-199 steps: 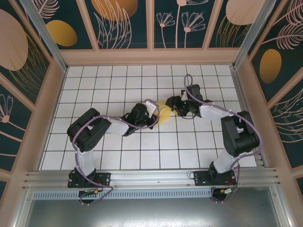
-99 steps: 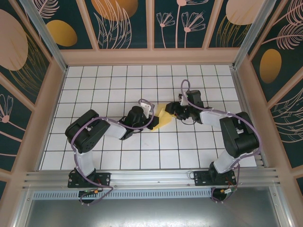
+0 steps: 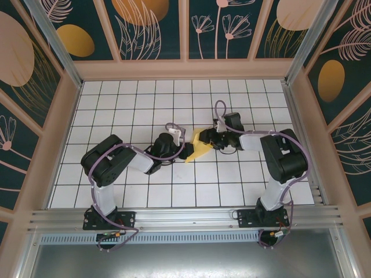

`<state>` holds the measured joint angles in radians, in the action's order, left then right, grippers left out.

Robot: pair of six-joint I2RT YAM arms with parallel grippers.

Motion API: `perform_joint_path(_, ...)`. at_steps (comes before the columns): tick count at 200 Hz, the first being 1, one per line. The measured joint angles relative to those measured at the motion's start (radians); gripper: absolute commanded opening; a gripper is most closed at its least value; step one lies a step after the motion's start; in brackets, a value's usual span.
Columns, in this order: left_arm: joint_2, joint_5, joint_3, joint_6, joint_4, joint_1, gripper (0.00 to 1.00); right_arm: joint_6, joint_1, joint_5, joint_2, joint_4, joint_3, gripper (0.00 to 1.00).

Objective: Fold a paper plane with a square sheet of paper (pick it up from the middle)
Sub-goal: Fourth fold the wing at the center of the table.

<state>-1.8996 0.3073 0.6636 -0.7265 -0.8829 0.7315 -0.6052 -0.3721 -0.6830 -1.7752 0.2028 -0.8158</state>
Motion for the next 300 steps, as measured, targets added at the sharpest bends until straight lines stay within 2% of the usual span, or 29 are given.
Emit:
perform_joint_path(140, -0.027, 0.056, -0.004, -0.125, -0.007, -0.007, 0.15, 0.023, -0.003, 0.012, -0.048, -0.021, -0.027, 0.47)
perform_joint_path(187, -0.03, 0.076, -0.003, -0.145, -0.007, -0.013, 0.23, 0.024, -0.008, 0.024, -0.052, -0.037, -0.038, 0.47)
perform_joint_path(242, -0.023, 0.077, -0.002, -0.153, 0.019, -0.016, 0.39, 0.032, -0.019, 0.055, -0.065, -0.1, -0.077, 0.47)
perform_joint_path(300, 0.095, 0.021, -0.01, -0.155, 0.079, -0.04, 0.42, 0.05, -0.026, 0.066, -0.074, -0.14, -0.101, 0.47)
